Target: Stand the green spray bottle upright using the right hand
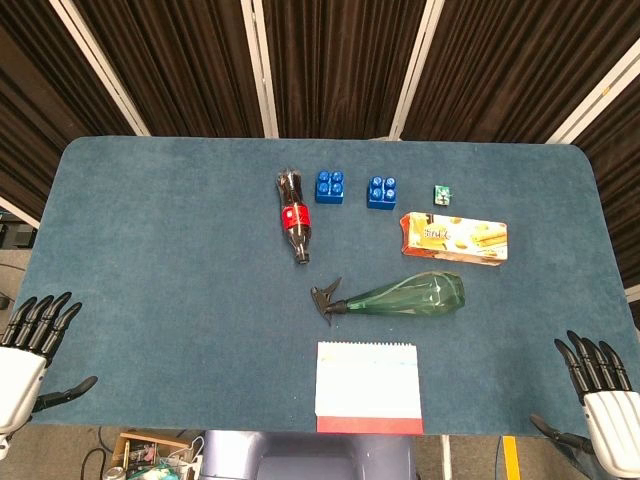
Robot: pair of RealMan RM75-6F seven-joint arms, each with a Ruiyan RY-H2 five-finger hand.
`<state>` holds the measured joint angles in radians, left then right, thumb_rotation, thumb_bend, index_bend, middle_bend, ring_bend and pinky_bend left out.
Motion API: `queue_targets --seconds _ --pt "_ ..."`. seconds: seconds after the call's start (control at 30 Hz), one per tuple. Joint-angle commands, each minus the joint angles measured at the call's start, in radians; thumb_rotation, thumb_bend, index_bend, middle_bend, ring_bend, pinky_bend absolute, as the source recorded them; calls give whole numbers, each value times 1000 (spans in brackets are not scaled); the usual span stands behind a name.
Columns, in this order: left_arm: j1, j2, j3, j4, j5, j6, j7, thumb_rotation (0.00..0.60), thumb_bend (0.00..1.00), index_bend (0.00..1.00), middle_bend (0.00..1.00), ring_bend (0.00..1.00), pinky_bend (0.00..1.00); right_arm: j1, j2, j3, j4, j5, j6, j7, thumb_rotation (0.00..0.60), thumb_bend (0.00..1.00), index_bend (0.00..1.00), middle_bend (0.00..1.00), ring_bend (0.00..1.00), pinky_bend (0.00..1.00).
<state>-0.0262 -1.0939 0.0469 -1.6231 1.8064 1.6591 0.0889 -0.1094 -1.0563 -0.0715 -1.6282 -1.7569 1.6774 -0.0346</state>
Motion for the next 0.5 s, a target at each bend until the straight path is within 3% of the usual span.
queue_targets --seconds 0.03,0.3,0.5 --pt "-4 -2 0 -3 -10 -15 11 600 43 0 0 0 41 -2 1 0 2 1 2 2 600 143 0 0 0 0" --pt "-8 -11 -1 -15 -8 -28 48 600 43 0 0 0 41 -1 -13 0 6 -18 10 -16 600 143 0 0 0 0" --pt "-12 -21 -17 -24 -37 -37 68 600 43 0 0 0 41 38 -97 13 -26 -90 -52 -235 600 143 0 0 0 0"
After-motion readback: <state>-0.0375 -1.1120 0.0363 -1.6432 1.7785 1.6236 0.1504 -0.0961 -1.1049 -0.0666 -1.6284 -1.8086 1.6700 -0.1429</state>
